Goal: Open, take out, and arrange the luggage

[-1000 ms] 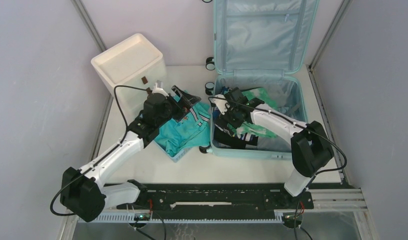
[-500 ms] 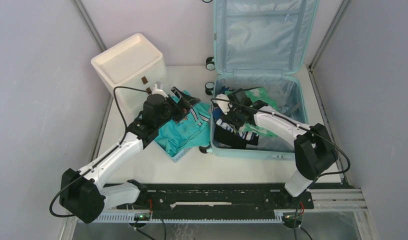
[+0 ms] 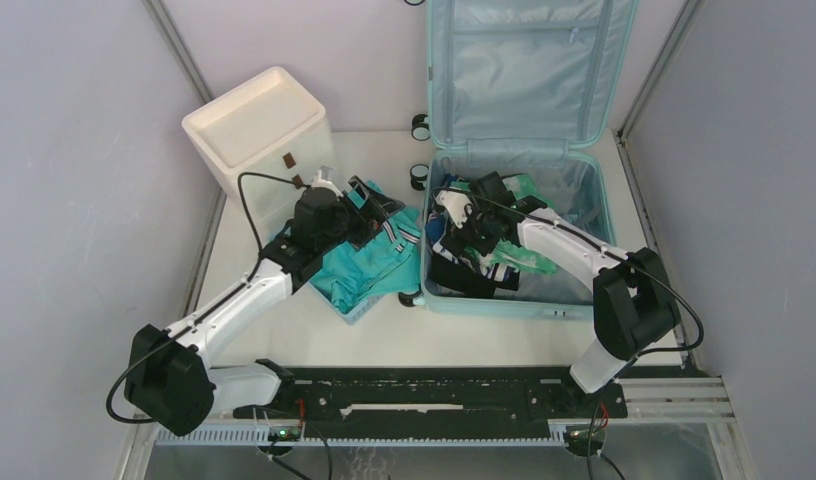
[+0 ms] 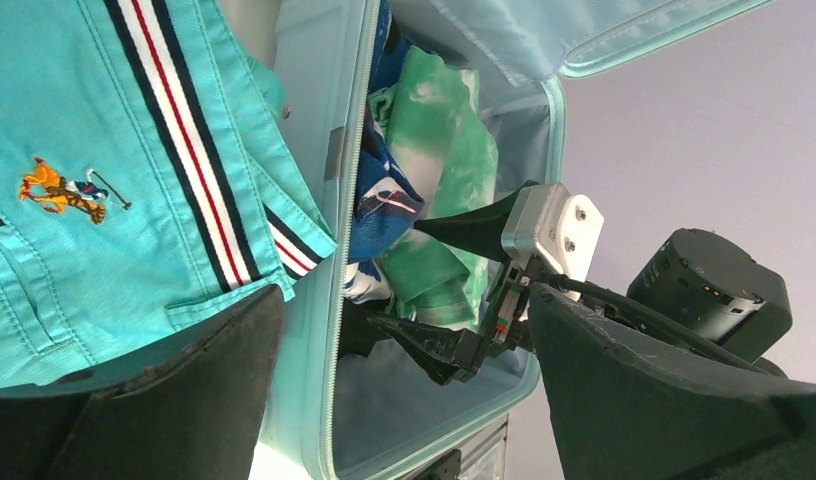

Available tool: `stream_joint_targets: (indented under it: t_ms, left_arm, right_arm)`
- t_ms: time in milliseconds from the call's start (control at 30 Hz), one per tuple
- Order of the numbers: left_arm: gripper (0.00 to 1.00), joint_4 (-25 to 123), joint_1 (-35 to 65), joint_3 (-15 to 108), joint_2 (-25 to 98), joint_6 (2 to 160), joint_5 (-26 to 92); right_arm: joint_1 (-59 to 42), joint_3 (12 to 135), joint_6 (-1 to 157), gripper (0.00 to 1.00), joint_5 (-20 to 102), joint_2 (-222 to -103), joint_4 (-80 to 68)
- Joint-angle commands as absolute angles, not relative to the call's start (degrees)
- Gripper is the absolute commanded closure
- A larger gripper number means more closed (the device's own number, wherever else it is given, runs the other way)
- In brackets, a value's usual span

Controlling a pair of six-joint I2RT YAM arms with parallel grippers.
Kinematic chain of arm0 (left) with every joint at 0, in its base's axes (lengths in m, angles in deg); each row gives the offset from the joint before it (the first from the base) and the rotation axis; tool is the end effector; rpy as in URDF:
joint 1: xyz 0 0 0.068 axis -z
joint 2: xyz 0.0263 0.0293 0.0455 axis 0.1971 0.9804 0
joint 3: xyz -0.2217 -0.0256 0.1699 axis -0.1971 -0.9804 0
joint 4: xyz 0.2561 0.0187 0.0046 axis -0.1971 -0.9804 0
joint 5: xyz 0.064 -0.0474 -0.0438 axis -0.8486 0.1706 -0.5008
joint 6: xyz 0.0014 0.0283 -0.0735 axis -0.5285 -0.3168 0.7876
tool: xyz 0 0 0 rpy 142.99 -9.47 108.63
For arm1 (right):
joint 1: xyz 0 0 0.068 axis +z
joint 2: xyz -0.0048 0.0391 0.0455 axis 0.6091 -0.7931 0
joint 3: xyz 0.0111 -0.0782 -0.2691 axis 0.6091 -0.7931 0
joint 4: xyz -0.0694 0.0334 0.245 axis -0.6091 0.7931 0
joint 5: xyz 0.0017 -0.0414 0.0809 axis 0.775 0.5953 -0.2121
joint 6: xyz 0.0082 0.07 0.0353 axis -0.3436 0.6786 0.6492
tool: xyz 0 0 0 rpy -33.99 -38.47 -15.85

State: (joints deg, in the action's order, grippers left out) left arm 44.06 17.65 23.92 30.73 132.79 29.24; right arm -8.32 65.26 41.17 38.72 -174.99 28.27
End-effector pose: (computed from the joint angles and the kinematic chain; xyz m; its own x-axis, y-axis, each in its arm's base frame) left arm 0.2605 -0.1508 0.2887 -0.6433 -0.6580 -0.3913 -0.0502 0.5463 -0.8361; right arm 0.2976 0.1794 0.2128 -0.3811 -0.7759 -0.5028 -0.8577 0.4997 -0.1211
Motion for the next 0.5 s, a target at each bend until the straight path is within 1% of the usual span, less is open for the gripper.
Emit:
stream_joint_targets:
  t_ms: [0, 100, 300, 333, 433, 467]
  left_arm:
    - [0.05, 46.5, 17.81, 26.5, 30.9, 132.28, 30.95]
    - [0.05, 46.72, 17.9, 26.57, 31.36, 132.59, 31.49]
    - [0.06, 46.74, 18.16, 26.9, 32.31, 132.78, 32.42]
    - [0.06, 46.72, 18.22, 26.86, 32.4, 132.78, 32.46]
    - [0.06, 46.74, 18.31, 27.03, 32.69, 132.87, 32.68]
    - [0.06, 46.72, 18.32, 27.12, 32.75, 132.93, 32.76]
  right_arm:
    - [-10.64, 64.44, 39.82, 0.0, 40.3, -174.66, 32.49]
    - [-11.21, 64.43, 39.58, 0.02, 40.63, -174.77, 32.4]
    - [-11.91, 64.41, 37.28, 0.16, 39.3, -174.25, 32.95]
    - [-11.95, 64.4, 36.86, 0.2, 39.24, -174.29, 33.01]
    - [-12.17, 64.43, 36.32, 0.39, 39.31, -174.64, 33.02]
    - [-12.25, 64.62, 36.34, 0.43, 39.13, -174.86, 33.43]
